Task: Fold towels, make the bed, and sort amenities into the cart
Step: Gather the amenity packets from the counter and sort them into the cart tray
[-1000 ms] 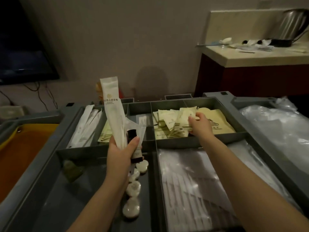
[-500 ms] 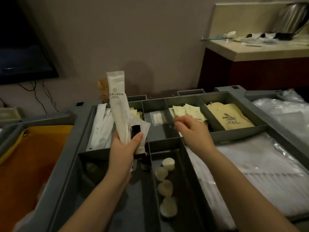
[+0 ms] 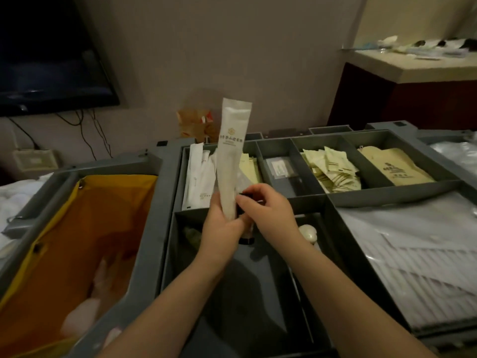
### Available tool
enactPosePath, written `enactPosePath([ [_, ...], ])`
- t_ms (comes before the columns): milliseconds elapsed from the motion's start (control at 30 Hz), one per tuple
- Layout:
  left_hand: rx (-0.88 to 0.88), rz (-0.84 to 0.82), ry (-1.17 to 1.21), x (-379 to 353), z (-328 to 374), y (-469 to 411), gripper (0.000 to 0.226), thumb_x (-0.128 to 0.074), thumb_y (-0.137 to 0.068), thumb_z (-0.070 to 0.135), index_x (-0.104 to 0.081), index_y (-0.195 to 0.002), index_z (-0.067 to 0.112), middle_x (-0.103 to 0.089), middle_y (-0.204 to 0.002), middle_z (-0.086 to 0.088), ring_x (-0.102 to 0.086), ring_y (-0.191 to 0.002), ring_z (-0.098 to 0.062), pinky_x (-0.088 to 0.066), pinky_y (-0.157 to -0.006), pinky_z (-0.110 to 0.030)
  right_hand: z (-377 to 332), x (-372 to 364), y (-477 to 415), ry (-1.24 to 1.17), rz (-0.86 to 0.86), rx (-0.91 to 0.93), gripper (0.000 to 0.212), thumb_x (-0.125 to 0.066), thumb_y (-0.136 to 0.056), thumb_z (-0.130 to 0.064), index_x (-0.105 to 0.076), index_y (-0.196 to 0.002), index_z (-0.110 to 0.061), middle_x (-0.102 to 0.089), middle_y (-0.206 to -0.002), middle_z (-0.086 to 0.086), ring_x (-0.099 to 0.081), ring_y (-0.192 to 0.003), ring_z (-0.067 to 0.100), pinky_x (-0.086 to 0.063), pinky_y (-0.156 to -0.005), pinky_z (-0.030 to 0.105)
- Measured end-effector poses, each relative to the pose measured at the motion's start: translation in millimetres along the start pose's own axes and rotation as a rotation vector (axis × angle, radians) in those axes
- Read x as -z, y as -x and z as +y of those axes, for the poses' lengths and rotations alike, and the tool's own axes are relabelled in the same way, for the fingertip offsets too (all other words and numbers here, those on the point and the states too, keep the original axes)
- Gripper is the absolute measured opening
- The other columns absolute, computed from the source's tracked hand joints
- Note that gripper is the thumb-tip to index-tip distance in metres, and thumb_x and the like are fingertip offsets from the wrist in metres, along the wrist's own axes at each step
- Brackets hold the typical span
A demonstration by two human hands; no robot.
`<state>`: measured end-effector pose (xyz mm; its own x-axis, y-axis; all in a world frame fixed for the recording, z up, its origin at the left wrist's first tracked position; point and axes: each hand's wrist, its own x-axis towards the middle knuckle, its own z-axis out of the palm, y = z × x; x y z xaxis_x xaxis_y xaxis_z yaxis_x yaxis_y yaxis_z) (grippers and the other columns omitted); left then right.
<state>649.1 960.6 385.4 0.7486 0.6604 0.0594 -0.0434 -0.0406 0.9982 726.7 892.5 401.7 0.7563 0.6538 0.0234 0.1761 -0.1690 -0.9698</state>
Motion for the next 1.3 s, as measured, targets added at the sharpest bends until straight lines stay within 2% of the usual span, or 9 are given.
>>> enactPosePath([
  [200, 0.172, 0.027, 0.278, 6.1, 2.5, -10.1, 0.042, -0.057, -0.09, 0.011, -0.047, -0.128, 0.026, -0.064, -0.115, -0.002, -0.065, -0.101, -0.017, -0.058, -0.077, -0.031, -8.2, 29.5, 3.4, -0.155, 0.098, 0.006, 0.007, -0.06, -0.09, -0.022, -0.062, -0.094, -0.028, -0.066, -0.091, -0.01, -0.063, -0.08, 0.0, -0.051, -0.065, 0.016],
  [333, 0.141, 0.186, 0.247, 14.5, -0.5, -16.9, 0.038, -0.058, -0.091, 0.008, -0.047, -0.123, 0.026, -0.063, -0.11, -0.001, -0.064, -0.1, -0.017, -0.054, -0.086, -0.038, -3.1, 53.3, 9.0, -0.223, 0.198, 0.004, 0.012, -0.06, -0.09, -0.017, -0.062, -0.099, -0.024, -0.067, -0.098, -0.001, -0.065, -0.097, 0.018, -0.054, -0.084, 0.035],
  [400, 0.124, 0.232, 0.252, 16.9, -2.1, -18.0, 0.038, -0.058, -0.091, 0.009, -0.047, -0.124, 0.026, -0.062, -0.111, -0.001, -0.063, -0.102, -0.017, -0.053, -0.087, -0.038, 3.2, 58.0, 13.8, -0.198, 0.199, -0.012, 0.014, -0.06, -0.089, -0.013, -0.061, -0.1, -0.022, -0.066, -0.099, 0.001, -0.065, -0.098, 0.02, -0.055, -0.084, 0.034],
  [500, 0.119, 0.254, 0.257, 16.8, -3.5, -16.0, 0.04, -0.057, -0.092, 0.009, -0.047, -0.127, 0.025, -0.062, -0.112, -0.001, -0.062, -0.102, -0.017, -0.054, -0.085, -0.036, 16.3, 58.9, 24.1, -0.06, 0.144, -0.018, 0.016, -0.064, -0.087, -0.012, -0.061, -0.098, -0.023, -0.067, -0.095, -0.001, -0.067, -0.09, 0.009, -0.057, -0.077, 0.026],
  [600, 0.079, 0.254, 0.231, 15.2, -4.2, -14.2, 0.037, -0.057, -0.092, 0.009, -0.046, -0.122, 0.028, -0.061, -0.109, 0.003, -0.061, -0.101, -0.013, -0.052, -0.083, -0.031, 29.1, 56.5, 33.6, 0.306, 0.079, -0.011, 0.02, -0.069, -0.085, -0.019, -0.059, -0.098, -0.03, -0.063, -0.092, -0.013, -0.061, -0.083, -0.004, -0.05, -0.065, 0.01],
  [833, 0.043, 0.23, 0.22, 14.9, -3.2, -11.4, 0.037, -0.057, -0.092, 0.01, -0.043, -0.12, 0.031, -0.059, -0.11, 0.006, -0.059, -0.101, -0.01, -0.049, -0.077, -0.023, 41.0, 47.2, 32.6, 0.725, 0.097, 0.05, 0.035, -0.069, -0.086, -0.022, -0.058, -0.119, -0.022, -0.051, -0.102, -0.015, -0.05, -0.096, 0.003, -0.046, -0.088, 0.021],
  [967, 0.039, 0.229, 0.226, 15.8, -3.0, -11.3, 0.037, -0.056, -0.092, 0.011, -0.044, -0.121, 0.031, -0.059, -0.111, 0.006, -0.059, -0.102, -0.01, -0.05, -0.082, -0.026, 41.6, 41.6, 31.4, 0.836, 0.106, 0.089, 0.037, -0.066, -0.088, -0.024, -0.054, -0.123, -0.023, -0.056, -0.115, -0.008, -0.052, -0.105, 0.008, -0.044, -0.091, 0.022],
  [1167, 0.066, 0.204, 0.239, 13.7, -2.3, -9.2, 0.036, -0.057, -0.092, 0.009, -0.044, -0.117, 0.032, -0.059, -0.107, 0.006, -0.059, -0.103, -0.013, -0.05, -0.091, -0.038, 44.0, 39.3, 31.6, 0.923, 0.133, 0.143, 0.029, -0.07, -0.083, -0.028, -0.043, -0.095, -0.03, -0.04, -0.104, -0.011, -0.046, -0.095, 0.008, -0.04, -0.079, 0.018],
  [1300, 0.092, 0.157, 0.325, 12.9, 0.9, -6.3, 0.035, -0.057, -0.091, 0.008, -0.049, -0.104, 0.039, -0.062, -0.107, 0.003, -0.062, -0.101, -0.016, -0.052, -0.088, -0.038, 41.8, 44.7, 32.1, 0.784, 0.248, 0.238, 0.022, -0.07, -0.082, -0.035, -0.05, -0.089, -0.028, -0.046, -0.098, -0.011, -0.05, -0.09, 0.007, -0.047, -0.079, 0.023],
])
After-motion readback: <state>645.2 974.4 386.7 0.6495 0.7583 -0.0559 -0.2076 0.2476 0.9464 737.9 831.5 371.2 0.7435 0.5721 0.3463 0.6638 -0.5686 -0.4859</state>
